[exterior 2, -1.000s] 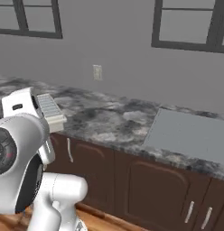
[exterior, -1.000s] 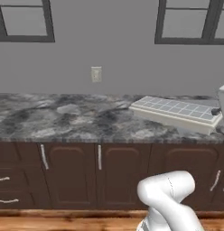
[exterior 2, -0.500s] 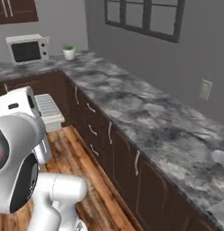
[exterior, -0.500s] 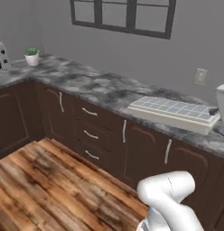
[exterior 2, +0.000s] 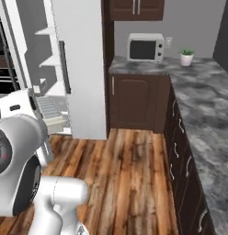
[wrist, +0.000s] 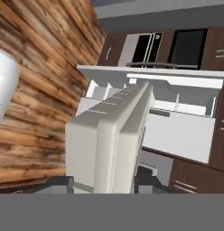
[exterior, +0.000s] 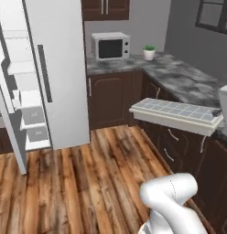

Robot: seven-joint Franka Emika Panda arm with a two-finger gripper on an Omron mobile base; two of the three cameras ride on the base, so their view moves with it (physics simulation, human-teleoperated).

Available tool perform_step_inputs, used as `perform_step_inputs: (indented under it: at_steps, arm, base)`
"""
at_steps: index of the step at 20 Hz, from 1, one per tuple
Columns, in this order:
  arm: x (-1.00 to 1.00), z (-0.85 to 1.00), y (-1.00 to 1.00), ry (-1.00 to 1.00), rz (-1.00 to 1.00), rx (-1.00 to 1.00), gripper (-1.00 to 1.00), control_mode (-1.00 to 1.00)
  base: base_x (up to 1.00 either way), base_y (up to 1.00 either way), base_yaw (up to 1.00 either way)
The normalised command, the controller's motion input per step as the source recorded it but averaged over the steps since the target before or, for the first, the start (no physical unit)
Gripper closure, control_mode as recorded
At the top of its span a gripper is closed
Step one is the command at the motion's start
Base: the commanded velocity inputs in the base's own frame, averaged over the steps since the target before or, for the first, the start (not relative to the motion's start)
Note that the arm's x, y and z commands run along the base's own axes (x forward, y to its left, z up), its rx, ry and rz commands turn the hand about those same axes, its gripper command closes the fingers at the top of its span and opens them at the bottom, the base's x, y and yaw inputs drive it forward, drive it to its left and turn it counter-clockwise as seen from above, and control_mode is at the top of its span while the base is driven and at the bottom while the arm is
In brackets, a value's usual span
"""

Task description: The ice cube tray has been filled with water. Take the tray and place it in the freezer to make ice. Close the freezer door after placing the tray.

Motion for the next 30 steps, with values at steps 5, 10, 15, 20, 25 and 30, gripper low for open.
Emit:
perform_step_inputs:
  at_steps: [5, 10, 15, 20, 25, 30]
  arm:
    - [0.00, 0.00, 0.00, 0.00, 0.00, 0.00, 1.00, 1.00]
    - [0.00, 0.00, 0.00, 0.00, 0.00, 0.00, 1.00, 1.00]
    - [0.00, 0.00, 0.00, 0.00, 0.00, 0.00, 1.00, 1.00]
    - [0.00, 0.00, 0.00, 0.00, 0.00, 0.00, 1.00, 1.00]
    - [0.00, 0.00, 0.00, 0.00, 0.00, 0.00, 1.00, 1.00]
    - [0.00, 0.00, 0.00, 0.00, 0.00, 0.00, 1.00, 1.00]
  base:
    - [0.67, 0.01, 0.43]
    - [1.00, 0.17, 0.00]
    - [0.99, 0.59, -0.09]
    - [0.87, 0.63, -0.20]
    - [0.77, 0.48, -0.27]
    - [0.73, 0.57, -0.21]
